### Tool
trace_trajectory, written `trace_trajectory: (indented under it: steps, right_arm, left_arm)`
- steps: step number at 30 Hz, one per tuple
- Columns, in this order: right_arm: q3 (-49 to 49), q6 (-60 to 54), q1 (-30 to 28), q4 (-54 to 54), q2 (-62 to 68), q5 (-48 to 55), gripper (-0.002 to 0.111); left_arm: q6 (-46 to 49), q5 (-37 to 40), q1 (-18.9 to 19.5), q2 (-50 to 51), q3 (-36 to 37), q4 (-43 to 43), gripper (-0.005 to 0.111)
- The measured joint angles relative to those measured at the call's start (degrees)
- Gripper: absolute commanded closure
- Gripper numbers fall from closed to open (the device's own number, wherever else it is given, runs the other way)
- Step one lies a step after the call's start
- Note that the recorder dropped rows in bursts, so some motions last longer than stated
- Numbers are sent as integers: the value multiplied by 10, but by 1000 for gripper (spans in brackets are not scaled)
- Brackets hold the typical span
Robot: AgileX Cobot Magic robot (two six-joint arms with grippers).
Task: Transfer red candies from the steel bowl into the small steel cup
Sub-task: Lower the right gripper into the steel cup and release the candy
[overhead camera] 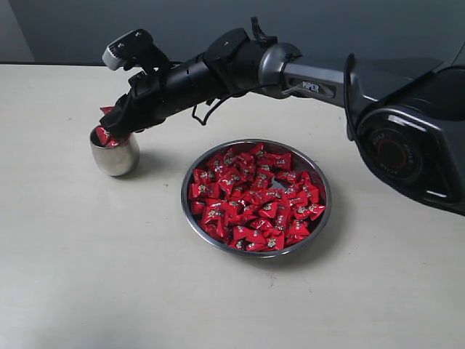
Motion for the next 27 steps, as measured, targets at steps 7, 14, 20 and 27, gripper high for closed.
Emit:
trace_trajectory:
  steps: [7, 14, 20, 27]
  right_arm:
    - [-4, 2, 0, -1, 2, 0, 109]
    - [-7, 6, 10, -10, 2, -17, 109]
    - [-7, 7, 19, -16, 2, -44, 109]
    - [-7, 7, 37, -32, 2, -117, 109]
  left_arm:
    - [0, 0, 0, 0, 0, 0, 106]
    - [0, 0, 0, 0, 0, 0, 106]
    - [0, 0, 0, 0, 0, 0, 106]
    - [0, 0, 0, 0, 0, 0, 106]
